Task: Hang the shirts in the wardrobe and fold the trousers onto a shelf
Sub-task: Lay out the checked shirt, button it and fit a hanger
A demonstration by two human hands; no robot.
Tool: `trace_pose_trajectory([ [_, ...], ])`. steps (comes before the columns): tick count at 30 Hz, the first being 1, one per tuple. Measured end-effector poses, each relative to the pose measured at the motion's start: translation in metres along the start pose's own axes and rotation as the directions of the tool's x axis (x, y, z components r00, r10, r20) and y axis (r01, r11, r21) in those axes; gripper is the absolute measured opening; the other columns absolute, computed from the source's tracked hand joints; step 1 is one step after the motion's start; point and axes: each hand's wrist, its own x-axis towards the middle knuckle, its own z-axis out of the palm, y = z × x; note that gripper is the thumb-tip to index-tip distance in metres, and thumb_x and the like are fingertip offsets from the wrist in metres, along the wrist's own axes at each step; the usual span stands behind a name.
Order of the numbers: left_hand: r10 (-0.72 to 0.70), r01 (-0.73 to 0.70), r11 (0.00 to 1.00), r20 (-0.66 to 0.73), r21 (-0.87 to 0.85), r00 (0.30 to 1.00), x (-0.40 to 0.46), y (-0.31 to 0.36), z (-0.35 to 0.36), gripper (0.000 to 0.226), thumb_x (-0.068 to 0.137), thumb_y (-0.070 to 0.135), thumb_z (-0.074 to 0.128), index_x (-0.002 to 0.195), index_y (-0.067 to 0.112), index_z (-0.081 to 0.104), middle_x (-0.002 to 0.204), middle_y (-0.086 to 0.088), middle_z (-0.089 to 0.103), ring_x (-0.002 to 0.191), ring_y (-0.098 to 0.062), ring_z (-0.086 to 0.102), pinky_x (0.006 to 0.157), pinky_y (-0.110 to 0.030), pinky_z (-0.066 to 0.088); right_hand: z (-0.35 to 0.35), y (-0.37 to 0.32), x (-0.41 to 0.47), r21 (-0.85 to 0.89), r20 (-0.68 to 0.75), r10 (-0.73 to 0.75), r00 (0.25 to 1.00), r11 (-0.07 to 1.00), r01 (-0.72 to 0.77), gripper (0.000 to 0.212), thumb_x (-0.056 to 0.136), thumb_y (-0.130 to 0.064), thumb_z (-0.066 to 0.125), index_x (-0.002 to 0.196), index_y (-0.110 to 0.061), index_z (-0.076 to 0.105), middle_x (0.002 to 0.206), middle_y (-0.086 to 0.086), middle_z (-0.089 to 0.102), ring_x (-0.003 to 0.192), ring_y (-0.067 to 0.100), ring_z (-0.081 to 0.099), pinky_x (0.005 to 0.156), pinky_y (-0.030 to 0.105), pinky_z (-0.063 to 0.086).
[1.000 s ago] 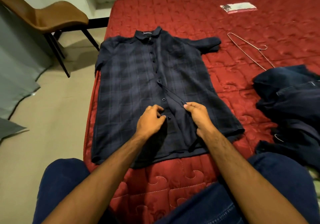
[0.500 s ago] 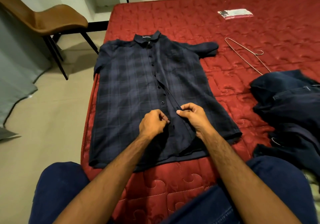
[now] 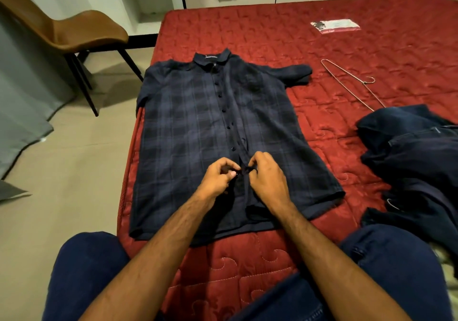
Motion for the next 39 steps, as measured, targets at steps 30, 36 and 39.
trace_pose_trajectory([
  [30,-0.122,0.113,0.975,-0.039,-0.190,0.992,0.003,-0.003,0.003,0.013,0.095,0.000,0.062,0.091,0.012,0.063,0.074,-0.001,0.064,0.049,0.000,0.058,0.046,-0.015,0.042,0.006,-0.002,-0.004,0.216,0.097,0.149,0.984,0.962,-0.166,0.007,0.084,-0.033,0.073,0.088,-0.033,0.067,0.081,-0.023,0.066,0.085,0.000,0.060,0.093,0.041,0.046],
  [36,-0.135,0.127,0.967,-0.021,-0.222,0.991,0.003,-0.004,-0.002,0.013,0.094,0.000,0.063,0.090,0.012,0.065,0.077,-0.005,0.069,0.056,-0.003,0.066,0.053,-0.018,0.048,0.008,-0.001,-0.005,0.201,0.096,0.097,0.991,0.973,-0.114,0.008,0.082,-0.031,0.074,0.087,-0.034,0.069,0.083,-0.021,0.069,0.088,0.004,0.066,0.091,0.045,0.051],
  [39,-0.145,0.130,0.954,-0.033,-0.270,0.989,0.003,-0.006,-0.001,0.008,0.095,0.004,0.063,0.091,0.009,0.065,0.079,-0.006,0.072,0.062,-0.006,0.069,0.059,-0.022,0.048,0.009,0.001,-0.006,0.223,0.095,0.060,0.994,0.972,-0.080,0.007,0.080,-0.034,0.073,0.085,-0.037,0.069,0.085,-0.022,0.069,0.089,0.002,0.065,0.091,0.047,0.050],
])
